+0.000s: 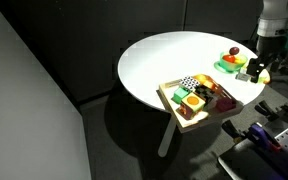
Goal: Slide the orange block a little to the right, slide the gray block a little to the right, slide the lime green block a little forward, flip the orange block to the left on the table, pick up the orange block and put it in the tray
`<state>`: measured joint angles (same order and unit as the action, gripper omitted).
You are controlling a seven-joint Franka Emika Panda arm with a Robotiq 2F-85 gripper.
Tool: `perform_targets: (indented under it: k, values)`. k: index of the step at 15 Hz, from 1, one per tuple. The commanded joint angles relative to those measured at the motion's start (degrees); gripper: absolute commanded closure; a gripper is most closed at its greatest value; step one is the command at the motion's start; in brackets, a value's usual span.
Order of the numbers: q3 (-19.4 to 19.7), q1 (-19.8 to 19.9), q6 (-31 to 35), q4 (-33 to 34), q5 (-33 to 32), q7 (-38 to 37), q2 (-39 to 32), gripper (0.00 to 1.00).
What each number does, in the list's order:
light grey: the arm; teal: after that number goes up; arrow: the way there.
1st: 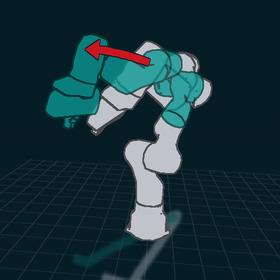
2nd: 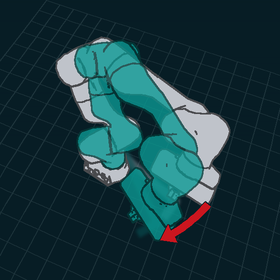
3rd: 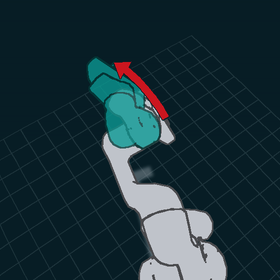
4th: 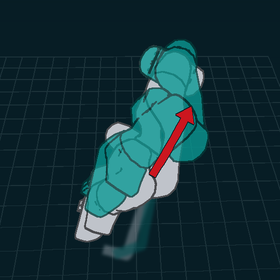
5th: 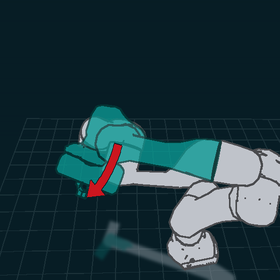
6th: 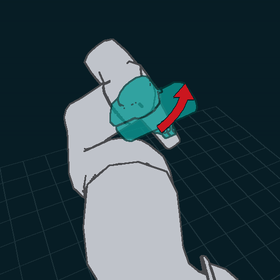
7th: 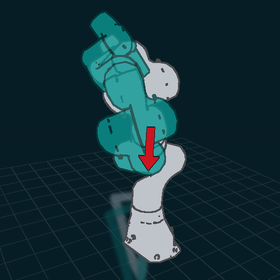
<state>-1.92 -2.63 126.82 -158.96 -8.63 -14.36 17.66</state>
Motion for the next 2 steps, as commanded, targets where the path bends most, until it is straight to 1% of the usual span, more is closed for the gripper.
perform_targets:
  k: [1, 2]
  values:
    - [-1.1, 0.98, -0.08, 0.07, 0.42, 0.32, -0.02, 0.0]
    - [-1.11, 0.98, -0.08, 0.07, 0.42, 0.32, -0.02, 0.0]
